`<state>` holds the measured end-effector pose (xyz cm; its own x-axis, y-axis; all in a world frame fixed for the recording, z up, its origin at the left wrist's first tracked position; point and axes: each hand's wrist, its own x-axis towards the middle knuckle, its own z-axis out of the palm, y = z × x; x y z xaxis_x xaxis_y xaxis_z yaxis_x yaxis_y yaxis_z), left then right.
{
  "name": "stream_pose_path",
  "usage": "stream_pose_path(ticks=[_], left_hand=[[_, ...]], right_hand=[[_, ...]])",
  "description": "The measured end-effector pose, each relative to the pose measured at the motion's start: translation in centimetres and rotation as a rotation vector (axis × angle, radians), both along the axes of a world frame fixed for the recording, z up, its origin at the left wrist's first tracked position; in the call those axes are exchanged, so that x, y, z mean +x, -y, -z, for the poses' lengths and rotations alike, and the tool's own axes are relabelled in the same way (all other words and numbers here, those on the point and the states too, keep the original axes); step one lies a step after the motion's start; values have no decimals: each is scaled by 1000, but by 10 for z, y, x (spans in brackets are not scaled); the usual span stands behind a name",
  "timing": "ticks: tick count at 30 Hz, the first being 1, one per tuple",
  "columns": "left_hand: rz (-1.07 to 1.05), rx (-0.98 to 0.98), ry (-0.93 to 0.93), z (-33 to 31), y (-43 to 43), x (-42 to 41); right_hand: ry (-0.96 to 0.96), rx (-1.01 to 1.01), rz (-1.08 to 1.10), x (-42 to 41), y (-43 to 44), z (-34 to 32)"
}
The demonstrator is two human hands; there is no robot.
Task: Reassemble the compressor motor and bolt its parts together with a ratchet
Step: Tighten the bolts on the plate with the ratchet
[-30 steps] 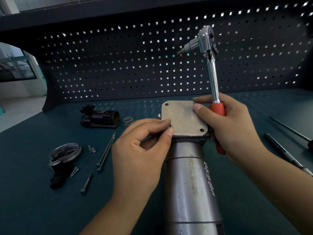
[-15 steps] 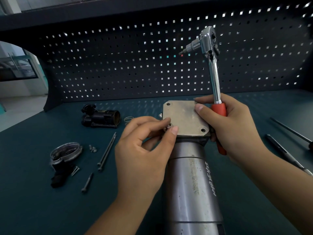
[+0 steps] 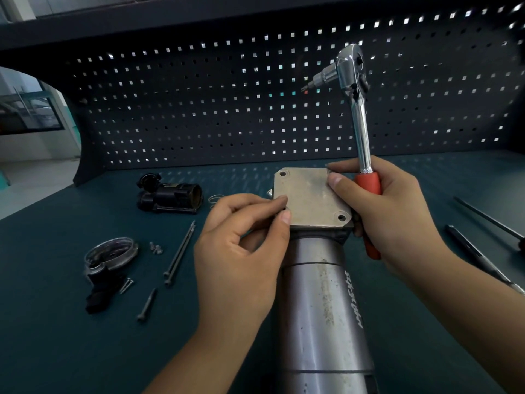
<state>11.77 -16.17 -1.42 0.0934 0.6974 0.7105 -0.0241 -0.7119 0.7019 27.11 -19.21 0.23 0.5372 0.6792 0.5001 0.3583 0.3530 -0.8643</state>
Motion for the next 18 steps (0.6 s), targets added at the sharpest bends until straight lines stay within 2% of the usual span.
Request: stream_pose_path(ticks=[9,18], left_hand=[[-4,-7,-39,0,1,0],[16,-31,9,-1,0,2]], right_hand=[[0,6,-6,0,1,0],[5,2,-14,0,0,0]])
